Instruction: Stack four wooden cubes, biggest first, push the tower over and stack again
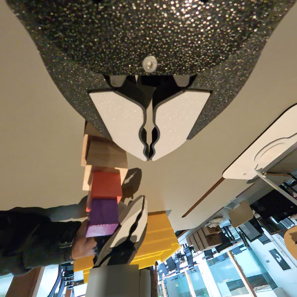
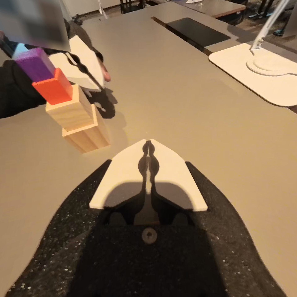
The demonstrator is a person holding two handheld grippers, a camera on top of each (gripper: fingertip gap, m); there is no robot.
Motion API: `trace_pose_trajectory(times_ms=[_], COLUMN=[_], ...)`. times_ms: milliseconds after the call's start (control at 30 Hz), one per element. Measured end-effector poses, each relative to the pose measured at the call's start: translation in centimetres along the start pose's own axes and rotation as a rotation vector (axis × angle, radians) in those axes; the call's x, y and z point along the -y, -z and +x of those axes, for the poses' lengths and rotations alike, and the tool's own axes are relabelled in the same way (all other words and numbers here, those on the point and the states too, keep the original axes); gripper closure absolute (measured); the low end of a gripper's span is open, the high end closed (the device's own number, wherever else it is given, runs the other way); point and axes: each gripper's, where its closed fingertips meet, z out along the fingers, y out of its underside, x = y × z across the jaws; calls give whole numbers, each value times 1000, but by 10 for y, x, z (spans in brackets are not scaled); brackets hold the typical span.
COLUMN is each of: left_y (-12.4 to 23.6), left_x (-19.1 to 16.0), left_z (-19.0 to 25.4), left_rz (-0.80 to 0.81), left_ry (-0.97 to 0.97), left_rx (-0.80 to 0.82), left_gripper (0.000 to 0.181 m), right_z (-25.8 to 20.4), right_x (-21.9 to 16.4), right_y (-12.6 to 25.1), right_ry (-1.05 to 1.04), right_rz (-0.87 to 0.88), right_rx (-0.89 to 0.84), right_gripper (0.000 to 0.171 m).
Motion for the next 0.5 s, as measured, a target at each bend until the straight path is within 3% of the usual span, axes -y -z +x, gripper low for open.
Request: trace_pose_trajectory(times_ms=[200,500], left_y=[0,-12], left_x=[0,31], left_z=[-1,51], left_rz=[-3,49], left_ry=[24,-143], left_rx=[-9,-186], left_gripper=[181,181], right_z=[23,26], right_x=[-8,-5], right_y=[3,4], right_ry=[-61,-91], right_rz=[4,34], right_rx=[-73,-66], right_gripper=[171,171])
